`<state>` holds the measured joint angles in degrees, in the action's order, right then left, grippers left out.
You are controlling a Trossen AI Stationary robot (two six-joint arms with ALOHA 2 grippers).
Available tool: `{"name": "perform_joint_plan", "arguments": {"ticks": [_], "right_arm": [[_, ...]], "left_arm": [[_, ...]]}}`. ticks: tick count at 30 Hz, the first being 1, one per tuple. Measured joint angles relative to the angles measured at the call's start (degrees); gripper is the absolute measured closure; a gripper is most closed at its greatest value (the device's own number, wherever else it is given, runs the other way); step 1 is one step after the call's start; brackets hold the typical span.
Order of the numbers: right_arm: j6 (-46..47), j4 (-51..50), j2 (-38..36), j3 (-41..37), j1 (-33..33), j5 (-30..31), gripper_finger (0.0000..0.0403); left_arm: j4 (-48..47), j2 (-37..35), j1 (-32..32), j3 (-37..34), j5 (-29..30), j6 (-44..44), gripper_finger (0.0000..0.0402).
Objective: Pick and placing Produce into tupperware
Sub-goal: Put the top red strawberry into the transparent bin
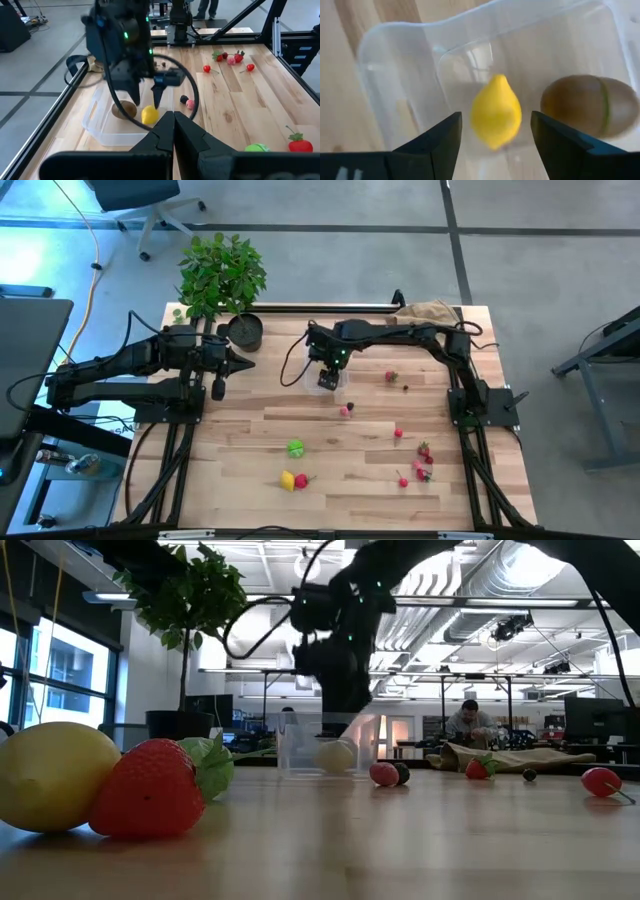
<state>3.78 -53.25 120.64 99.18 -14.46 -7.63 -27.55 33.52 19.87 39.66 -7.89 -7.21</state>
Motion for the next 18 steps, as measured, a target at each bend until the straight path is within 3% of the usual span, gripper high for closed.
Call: {"name": "perform_joint_plan", "arguments": {"ticks": [7,10,14,18], "right_arm": [[1.34,-12.01,-0.06,11.46,-1.56,0.47,0.0174],[2.24,-14.02,-1.49,12.66,-2.67,0.34,0.0174],[5.80,-13.96,-6.75,8.31,-4.19,0.79,0.0174],[12.77,-13.62,-14.26,-1.56,-4.94,2.93,0.0174]], "left_arm": [[-0.02,0.00,0.01,0.00,-0.01,0.00,0.0401],[-0.01,0.00,0.01,0.00,0.00,-0.02,0.0401],[0.02,0.00,0.01,0.00,-0.01,0.01,0.0401],[0.00,0.00,0.01,0.00,-0.01,-0.02,0.0401]]}}
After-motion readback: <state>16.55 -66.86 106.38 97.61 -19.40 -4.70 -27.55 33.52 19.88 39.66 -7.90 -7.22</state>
